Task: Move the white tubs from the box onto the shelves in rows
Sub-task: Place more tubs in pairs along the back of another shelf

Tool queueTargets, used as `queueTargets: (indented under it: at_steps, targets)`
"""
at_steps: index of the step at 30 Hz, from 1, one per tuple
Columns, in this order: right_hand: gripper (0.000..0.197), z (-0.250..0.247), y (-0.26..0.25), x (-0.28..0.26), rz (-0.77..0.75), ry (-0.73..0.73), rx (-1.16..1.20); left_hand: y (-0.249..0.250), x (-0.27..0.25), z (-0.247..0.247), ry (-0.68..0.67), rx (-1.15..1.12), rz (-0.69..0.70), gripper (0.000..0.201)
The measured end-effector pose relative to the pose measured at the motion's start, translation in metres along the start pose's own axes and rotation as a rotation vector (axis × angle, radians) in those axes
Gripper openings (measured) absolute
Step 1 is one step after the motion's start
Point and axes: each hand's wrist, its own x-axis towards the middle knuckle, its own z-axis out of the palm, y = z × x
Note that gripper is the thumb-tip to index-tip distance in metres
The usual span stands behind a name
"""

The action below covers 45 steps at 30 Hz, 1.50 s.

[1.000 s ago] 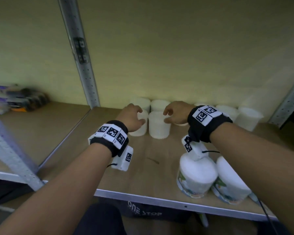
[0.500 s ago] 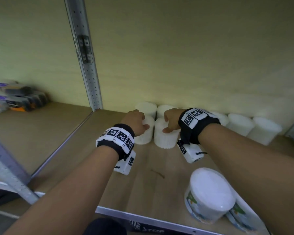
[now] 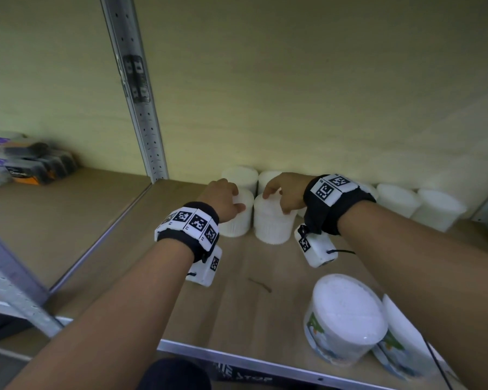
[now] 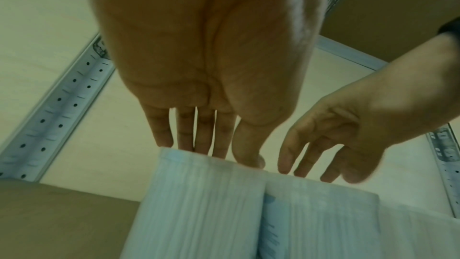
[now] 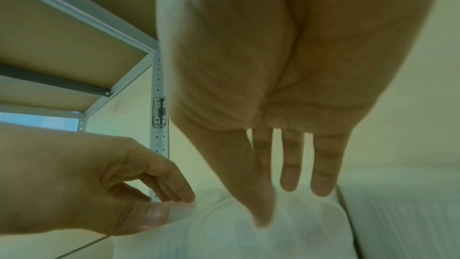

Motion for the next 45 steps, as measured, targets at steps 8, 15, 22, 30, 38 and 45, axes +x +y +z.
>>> queueTargets:
  at_steps: [8, 15, 22, 30, 38, 45]
  targets:
    - [0.066, 0.012, -0.001, 0.008, 0.094, 0.037, -0.078, 0.000, -0.001, 0.001, 0.002, 0.006, -0.004, 0.051]
    - [0.060, 0.007, -0.002, 0.003, 0.043, -0.002, -0.070, -0.001, 0.000, 0.002, 0.003, -0.010, 0.000, 0.050]
    - [0.050, 0.001, 0.001, 0.001, 0.010, 0.030, 0.020, -0.002, 0.000, 0.003, 0.008, -0.027, 0.001, 0.049]
    - [0.064, 0.010, 0.001, 0.005, 0.096, 0.043, -0.045, -0.003, 0.001, 0.005, 0.023, -0.042, 0.001, 0.048]
    - [0.060, 0.008, 0.000, 0.005, 0.065, 0.019, -0.057, -0.005, 0.002, 0.007, 0.029, -0.056, 0.006, 0.048]
    - [0.058, 0.002, 0.001, -0.001, 0.018, -0.026, -0.022, -0.004, 0.002, 0.007, 0.038, -0.051, 0.007, 0.047]
